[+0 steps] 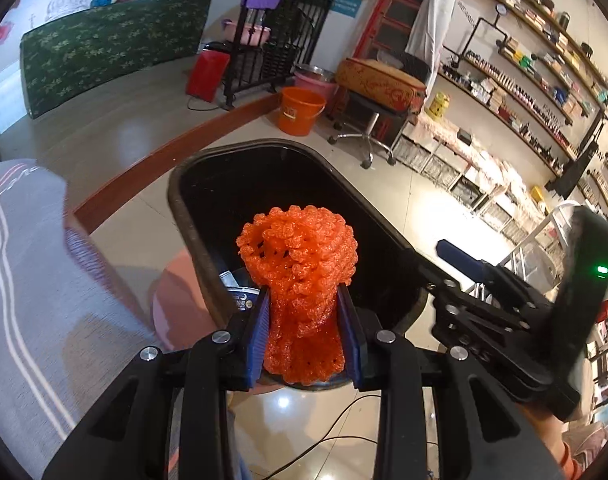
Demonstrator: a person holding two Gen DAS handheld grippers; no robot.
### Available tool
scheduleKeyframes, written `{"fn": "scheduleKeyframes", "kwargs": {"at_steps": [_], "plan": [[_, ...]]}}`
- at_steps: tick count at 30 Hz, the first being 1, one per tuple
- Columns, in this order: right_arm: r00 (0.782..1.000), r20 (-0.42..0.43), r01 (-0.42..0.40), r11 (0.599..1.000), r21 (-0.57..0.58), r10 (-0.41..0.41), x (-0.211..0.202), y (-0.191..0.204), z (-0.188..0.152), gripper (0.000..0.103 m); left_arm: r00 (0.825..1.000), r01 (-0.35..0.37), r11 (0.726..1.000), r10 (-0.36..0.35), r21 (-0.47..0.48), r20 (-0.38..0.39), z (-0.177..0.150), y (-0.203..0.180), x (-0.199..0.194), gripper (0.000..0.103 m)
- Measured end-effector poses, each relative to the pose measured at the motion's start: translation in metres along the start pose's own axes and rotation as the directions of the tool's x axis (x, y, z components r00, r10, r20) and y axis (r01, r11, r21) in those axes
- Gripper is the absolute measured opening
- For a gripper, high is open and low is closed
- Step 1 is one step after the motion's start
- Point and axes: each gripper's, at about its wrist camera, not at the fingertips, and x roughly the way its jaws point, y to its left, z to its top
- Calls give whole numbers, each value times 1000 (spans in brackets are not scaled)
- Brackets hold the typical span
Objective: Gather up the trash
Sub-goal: 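Open the left gripper to drop the orange mesh net into the bin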
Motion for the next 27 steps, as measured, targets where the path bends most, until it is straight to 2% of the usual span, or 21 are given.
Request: {"fn": "scheduleKeyframes", "kwargs": {"at_steps": [7,9,11,15,17,20,27], "plan": [[1000,17,22,999,33,-22,-6,-15,5,54,999,3,1000,-3,7,-45,4,-6,25,34],[1000,17,21,999,35,-22,-6,-17,6,54,999,-4,1000,4,10,-52,4,-8,28,42],[999,20,29,999,39,-29,-6,-20,7,54,998,-12,1000,13,13,-55,4,-9,30,58],[999,25,37,998,50,-38,-6,-24,10,55,999,-26,999,28,38,-40,3,-14,27,75],[999,27,37,998,55,-39,-7,-25,10,60,999,-35,998,37,46,-32,5,-15,23,82],[999,33,36,998,60,-38,-10,-22,11,63,1000,-27,999,27,36,-10,6,-15,15,87],[1000,25,-8,1000,26,7,-9,0,11,67,997,-54,999,54,3,55,0,1,-23,91]]}}
